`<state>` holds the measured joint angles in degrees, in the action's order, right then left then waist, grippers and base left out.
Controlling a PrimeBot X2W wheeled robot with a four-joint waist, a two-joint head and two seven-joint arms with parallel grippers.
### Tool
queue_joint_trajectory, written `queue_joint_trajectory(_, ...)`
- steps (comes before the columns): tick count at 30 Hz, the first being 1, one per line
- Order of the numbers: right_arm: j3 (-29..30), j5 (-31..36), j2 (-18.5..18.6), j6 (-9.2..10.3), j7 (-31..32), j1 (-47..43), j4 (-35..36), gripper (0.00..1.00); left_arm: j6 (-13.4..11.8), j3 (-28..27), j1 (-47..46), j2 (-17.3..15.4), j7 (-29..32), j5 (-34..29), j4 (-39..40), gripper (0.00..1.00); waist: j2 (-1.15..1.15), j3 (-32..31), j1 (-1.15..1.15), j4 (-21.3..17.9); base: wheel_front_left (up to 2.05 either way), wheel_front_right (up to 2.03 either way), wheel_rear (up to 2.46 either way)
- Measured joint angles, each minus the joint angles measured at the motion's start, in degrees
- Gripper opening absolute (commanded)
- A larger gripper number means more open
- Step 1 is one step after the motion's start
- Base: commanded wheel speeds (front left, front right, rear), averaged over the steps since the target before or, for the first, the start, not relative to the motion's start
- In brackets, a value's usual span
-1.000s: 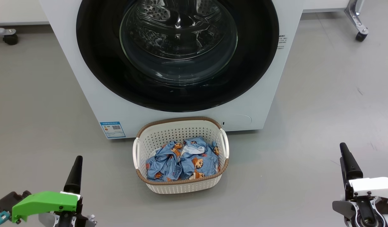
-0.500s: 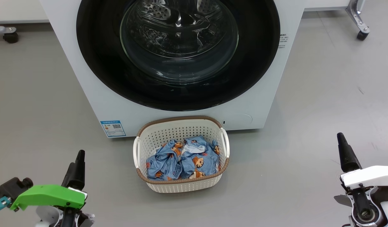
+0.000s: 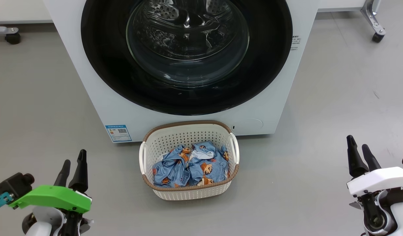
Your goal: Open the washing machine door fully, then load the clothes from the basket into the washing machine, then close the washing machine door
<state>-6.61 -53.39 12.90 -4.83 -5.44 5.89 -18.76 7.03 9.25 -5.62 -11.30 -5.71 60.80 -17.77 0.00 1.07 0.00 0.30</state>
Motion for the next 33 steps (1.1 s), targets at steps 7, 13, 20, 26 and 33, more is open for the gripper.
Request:
queue_joint_trajectory(7,-2.2,6.7,1.6,0.65,-1.6,1.3,-0.3,1.0,-0.1,0.9,-0.5,-0.9,-1.7,-7.7,0.0,1.0,0.0,0.0,0.0,0.2,0.0,0.0,0.0)
queue_joint_trajectory(13,-3.8,11.9,2.6,1.02,-2.8,2.2,-0.5,1.0,-0.2,1.9,-0.9,-1.9,-2.9,-13.0,-0.1,1.0,0.0,0.0,0.0,0.3,0.0,0.0,0.0)
queue_joint_trajectory(20,-5.8,18.1,3.9,1.54,-4.1,3.2,-0.7,1.0,-0.3,2.5,-1.2,-2.3,-4.0,-19.0,-0.5,1.0,0.0,0.0,0.0,0.4,0.0,0.0,0.0)
queue_joint_trajectory(26,-7.1,22.6,5.1,2.02,-5.3,3.6,-1.3,1.0,-0.3,2.5,-1.6,-2.6,-5.2,-23.6,-0.7,1.0,0.0,0.0,0.0,0.5,0.0,0.0,0.0)
queue_joint_trajectory(33,-8.6,28.2,5.9,2.65,-6.6,4.6,-1.7,1.0,-0.3,2.8,-2.1,-3.1,-6.5,-29.0,-1.7,1.0,0.0,0.0,0.0,0.6,0.0,0.0,0.0)
